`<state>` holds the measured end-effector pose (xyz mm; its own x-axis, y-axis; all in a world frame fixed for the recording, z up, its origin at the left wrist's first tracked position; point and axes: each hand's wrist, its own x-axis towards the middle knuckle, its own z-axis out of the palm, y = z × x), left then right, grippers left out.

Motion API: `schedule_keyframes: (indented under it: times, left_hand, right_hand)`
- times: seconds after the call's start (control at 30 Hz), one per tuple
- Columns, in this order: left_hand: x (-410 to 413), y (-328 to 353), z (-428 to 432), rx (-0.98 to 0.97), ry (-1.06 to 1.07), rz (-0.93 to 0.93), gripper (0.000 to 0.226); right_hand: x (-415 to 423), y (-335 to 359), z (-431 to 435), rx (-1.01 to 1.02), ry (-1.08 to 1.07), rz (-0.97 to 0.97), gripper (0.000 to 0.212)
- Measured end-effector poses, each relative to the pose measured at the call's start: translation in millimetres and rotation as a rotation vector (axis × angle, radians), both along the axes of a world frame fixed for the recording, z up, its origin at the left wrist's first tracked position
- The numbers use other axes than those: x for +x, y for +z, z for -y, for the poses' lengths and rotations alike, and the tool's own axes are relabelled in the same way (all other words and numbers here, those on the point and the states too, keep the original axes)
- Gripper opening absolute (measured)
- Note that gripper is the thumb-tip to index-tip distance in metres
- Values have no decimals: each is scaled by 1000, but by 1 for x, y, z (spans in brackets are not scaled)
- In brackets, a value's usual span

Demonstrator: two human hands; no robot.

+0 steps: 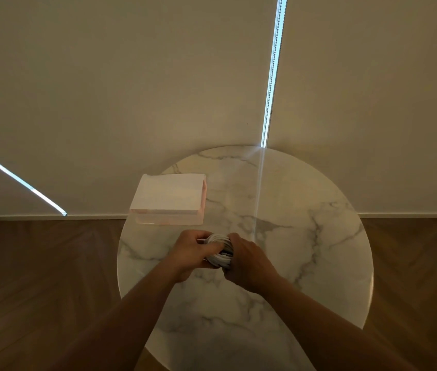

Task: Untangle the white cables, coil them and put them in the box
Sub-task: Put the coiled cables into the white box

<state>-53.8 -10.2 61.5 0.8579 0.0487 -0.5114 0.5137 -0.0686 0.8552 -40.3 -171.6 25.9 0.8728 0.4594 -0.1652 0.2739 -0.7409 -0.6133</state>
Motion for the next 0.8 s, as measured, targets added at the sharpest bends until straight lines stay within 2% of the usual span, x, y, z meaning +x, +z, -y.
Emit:
schedule_keyframes:
  times: [0.17,0.37,0.5,0.63,0.8]
  left_hand:
    - [10,-5,-23,-92,-30,-15,22]
    - [27,-31,-62,-160,-99,-65,21]
    - [46,-49,-96,-213,-143,-76,24]
    - [58,-72,-117,-289,-126,-84,25]
    - [62,-106,-129,-424,24,-150,31]
  right_hand:
    - [12,3,-3,43,72,2,53]
    - [19,-14,-39,37,-6,-46,53]
    - [23,-27,-72,32,-99,-7,46]
    - [29,-45,-98,-85,-157,66,48]
    - [39,-62,-115,-270,-162,-12,50]
